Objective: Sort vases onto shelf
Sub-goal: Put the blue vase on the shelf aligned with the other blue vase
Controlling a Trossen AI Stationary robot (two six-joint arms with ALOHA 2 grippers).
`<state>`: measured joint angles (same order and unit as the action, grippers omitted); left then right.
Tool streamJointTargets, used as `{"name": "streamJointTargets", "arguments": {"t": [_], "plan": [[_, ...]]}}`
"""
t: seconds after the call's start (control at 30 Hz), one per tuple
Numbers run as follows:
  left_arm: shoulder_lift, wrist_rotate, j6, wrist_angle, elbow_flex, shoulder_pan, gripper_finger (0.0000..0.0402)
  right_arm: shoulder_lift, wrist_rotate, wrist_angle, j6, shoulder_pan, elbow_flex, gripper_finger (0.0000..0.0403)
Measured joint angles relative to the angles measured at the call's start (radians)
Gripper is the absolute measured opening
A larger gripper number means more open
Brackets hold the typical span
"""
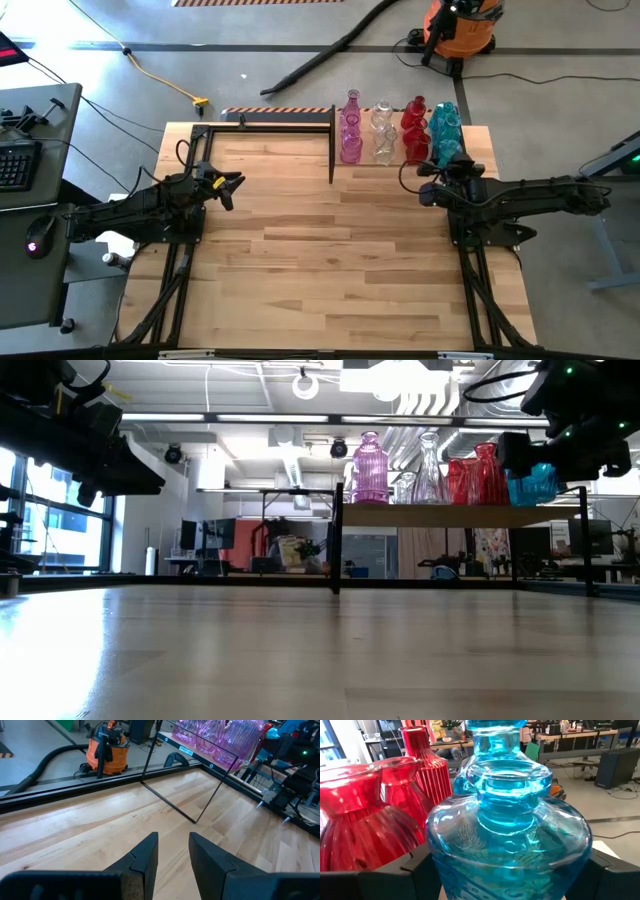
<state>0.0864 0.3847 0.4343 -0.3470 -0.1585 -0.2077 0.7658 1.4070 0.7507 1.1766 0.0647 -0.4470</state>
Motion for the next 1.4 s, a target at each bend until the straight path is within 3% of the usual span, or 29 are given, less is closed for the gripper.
{"name": "streamJointTargets", "arguments": {"t": [0.73,1.03,1.4], "plan": [[0.0,0.0,0.0,0.0,0.0,0.0,0.0101,0.008,0.042,0.003,-0.059,0.0,0.004,0.0292],[0.0,0.0,0.0,0.0,0.0,0.0,0.0101,0.034,0.063,0.006,-0.028,0.016,0.004,0.0345],[0.0,0.0,0.0,0.0,0.0,0.0,0.0101,0.046,0.059,-0.009,-0.025,0.022,0.004,0.0345]]}}
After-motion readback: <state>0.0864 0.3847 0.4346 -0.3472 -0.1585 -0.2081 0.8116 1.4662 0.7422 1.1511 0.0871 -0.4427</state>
